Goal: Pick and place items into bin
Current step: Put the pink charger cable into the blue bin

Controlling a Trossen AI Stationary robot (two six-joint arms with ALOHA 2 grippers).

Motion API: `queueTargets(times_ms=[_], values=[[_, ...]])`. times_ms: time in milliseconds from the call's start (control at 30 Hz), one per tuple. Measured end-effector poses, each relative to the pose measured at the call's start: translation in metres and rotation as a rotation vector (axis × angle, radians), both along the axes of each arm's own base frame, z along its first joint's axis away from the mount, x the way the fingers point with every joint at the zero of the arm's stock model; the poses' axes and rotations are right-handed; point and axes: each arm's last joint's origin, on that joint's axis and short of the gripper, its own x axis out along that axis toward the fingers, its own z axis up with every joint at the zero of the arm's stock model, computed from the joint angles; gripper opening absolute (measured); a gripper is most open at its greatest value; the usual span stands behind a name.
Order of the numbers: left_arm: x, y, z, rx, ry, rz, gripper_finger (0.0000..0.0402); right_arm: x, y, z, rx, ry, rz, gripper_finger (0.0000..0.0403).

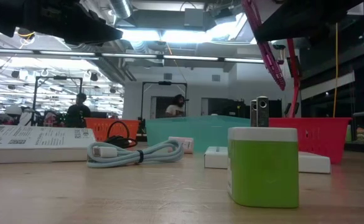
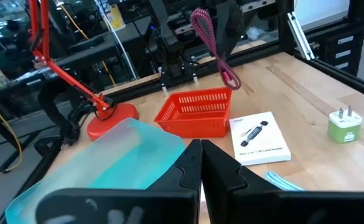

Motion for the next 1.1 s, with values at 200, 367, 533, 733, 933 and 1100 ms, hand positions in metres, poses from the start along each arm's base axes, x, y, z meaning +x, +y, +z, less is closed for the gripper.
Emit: queueTargets(times_ms=[200,367,533,733,933,1100], values=[[0.000,0.000,-0.002,-0.005,0.021,0.002,0.0002,0.001,-0.001,0.000,-0.015,0.008,0.006,0.0000],[0.000,0.000,-0.003,-0.003,0.028,0.002,0.0002,0.008,-0.012,0.003,-0.026,0.014,-0.031,0.0000],[0.000,0.000,-0.003,-0.003,0.028,0.003,0.0002,0.027,-0.029,0.019,-0.059,0.048,0.024,0.0000],[0.000,0.000,-0.003,0.031,0.029,0.000,0.0002,0.043,-0.058,0.030,-0.097,0.070,-0.006,0.0000],[-0.001,0.000,-0.004,0.034,0.046,0.000,0.0002,0.050,-0.084,0.031,-0.122,0.092,-0.070,0.0000],[-0.002,0.000,-0.009,0.043,0.095,-0.001,0.0002,0.053,-0.099,0.031,-0.145,0.109,-0.108,0.0000]])
